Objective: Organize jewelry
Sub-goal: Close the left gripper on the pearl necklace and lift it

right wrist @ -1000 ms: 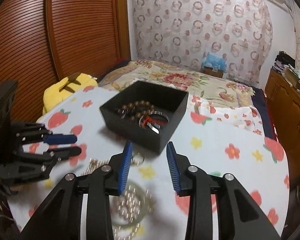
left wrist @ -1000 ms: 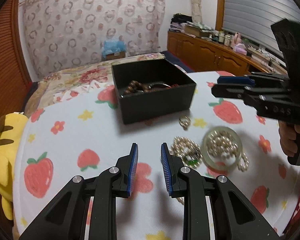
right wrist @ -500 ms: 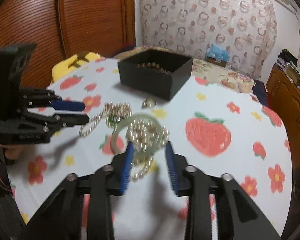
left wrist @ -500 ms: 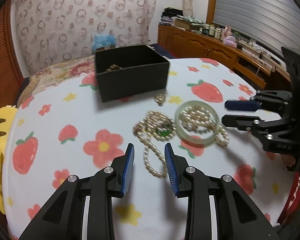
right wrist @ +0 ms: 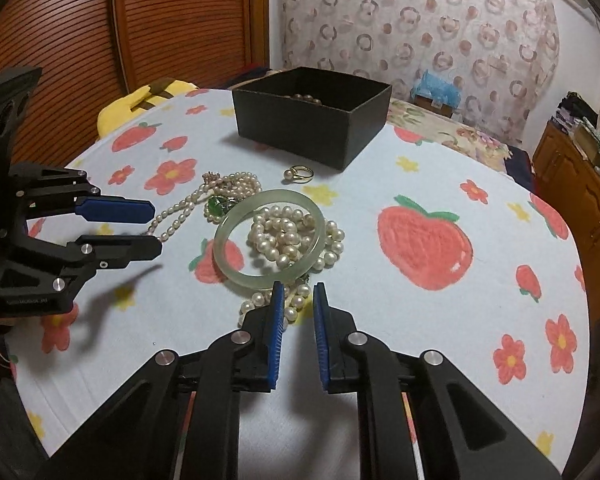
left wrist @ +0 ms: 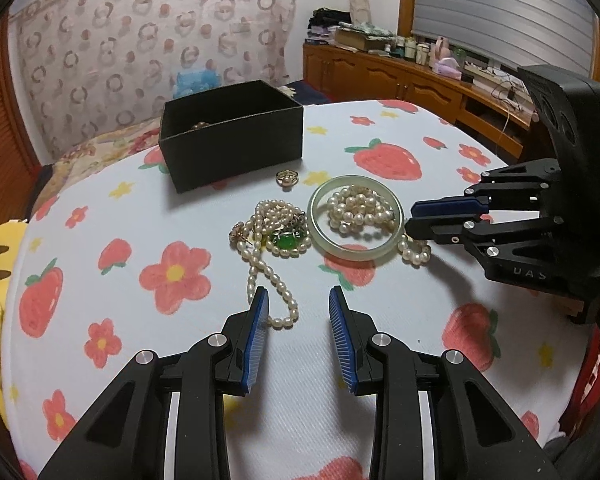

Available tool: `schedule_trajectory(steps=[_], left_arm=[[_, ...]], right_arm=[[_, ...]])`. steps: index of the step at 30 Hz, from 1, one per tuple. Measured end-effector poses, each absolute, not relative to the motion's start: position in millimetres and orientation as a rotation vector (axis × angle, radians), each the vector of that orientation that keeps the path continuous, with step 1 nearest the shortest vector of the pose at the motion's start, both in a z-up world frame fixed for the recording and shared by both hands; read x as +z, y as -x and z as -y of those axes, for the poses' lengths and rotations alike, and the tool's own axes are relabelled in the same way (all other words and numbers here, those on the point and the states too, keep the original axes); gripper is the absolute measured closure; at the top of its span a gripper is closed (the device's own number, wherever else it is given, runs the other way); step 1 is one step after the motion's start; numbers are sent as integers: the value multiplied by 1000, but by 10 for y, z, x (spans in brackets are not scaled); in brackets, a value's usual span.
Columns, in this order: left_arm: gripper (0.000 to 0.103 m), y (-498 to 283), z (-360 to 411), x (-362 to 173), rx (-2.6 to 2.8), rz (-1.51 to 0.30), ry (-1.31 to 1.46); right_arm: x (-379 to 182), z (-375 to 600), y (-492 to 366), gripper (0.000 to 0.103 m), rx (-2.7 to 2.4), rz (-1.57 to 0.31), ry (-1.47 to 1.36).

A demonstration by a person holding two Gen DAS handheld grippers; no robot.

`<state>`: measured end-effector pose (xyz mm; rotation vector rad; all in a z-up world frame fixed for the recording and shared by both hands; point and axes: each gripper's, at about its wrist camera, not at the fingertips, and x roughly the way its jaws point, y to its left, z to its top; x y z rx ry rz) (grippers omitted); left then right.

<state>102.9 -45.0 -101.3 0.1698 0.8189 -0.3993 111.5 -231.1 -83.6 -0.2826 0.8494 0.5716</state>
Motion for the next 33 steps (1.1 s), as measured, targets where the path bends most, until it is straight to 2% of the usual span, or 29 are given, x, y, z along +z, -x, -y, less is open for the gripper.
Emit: schedule_trajectory(steps=[8, 16, 18, 21, 23, 24, 33], left_arm=[[73, -1020, 494, -1059, -407, -827, -181], [74, -1071, 528, -1072, -365, -823, -227], [78, -1082, 527, -1078, -360, -822, -237], [93, -1090, 519, -1083, -335, -817, -261], [97, -1091, 487, -1073, -338, -818, -260], [103, -1092, 469, -1062, -345, -822, -250], [103, -1041, 357, -893, -364, -781, -193]], right_arm=[[-858, 2323, -1200, 87, 582, -879, 225], [-857, 2310, -1175, 90, 508, -865, 308], [-854, 2358, -1193, 90, 492, -865, 308], [-854, 2406, -1220, 90, 489, -865, 301], [-855, 2415, -1226, 90, 490, -866, 296], [-855, 2419, -1229, 90, 491, -865, 294], [-855, 2429, -1264, 87, 514, -871, 272]])
